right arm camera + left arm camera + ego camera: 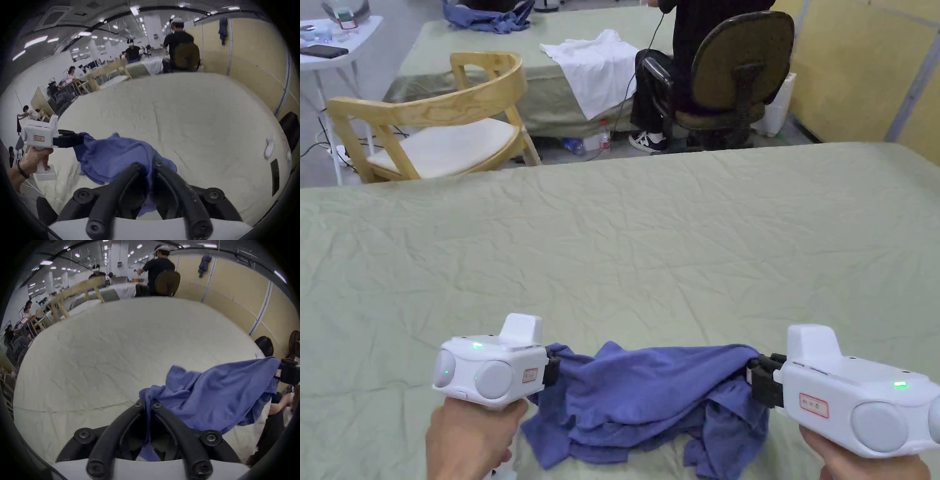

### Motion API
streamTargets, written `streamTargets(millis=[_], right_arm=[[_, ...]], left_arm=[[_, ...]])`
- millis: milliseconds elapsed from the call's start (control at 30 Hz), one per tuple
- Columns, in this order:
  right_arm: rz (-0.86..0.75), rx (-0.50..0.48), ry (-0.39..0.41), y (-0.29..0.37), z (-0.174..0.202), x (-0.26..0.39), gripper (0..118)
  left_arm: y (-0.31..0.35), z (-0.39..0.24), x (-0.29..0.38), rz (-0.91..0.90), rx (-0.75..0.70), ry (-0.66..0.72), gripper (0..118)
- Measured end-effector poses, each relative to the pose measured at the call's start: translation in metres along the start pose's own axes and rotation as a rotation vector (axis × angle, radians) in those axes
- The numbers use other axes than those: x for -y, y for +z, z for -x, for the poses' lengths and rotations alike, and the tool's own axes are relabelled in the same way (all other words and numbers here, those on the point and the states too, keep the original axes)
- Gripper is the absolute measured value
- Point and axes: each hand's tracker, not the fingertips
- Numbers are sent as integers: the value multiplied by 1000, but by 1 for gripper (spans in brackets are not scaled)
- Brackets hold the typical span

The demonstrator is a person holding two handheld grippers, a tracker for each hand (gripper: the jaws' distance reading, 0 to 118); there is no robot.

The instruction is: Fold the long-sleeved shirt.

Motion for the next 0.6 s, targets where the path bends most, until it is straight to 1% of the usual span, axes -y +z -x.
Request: streamTargets(millis=[100,133,233,333,467,600], right_arm=[[-83,22,88,33,16,-25,9],[-107,11,119,45,23,-35,9],[-186,-8,170,81,40,-65,9],[-272,-2,249,119,59,-102,9],[-387,-27,307,171,85,-156,9],[-513,0,414,226,120,-207,9]], left_arm=[[58,11,-20,-102,-13,-4,5],[79,14,-28,-139,-20,0,5],[141,25,-50,-257,-42,20,5],[209,32,-72,-377,-81,12,5],[291,44,-105,-504,-132,7,5],[362,59,-138,-611,-170,20,5]])
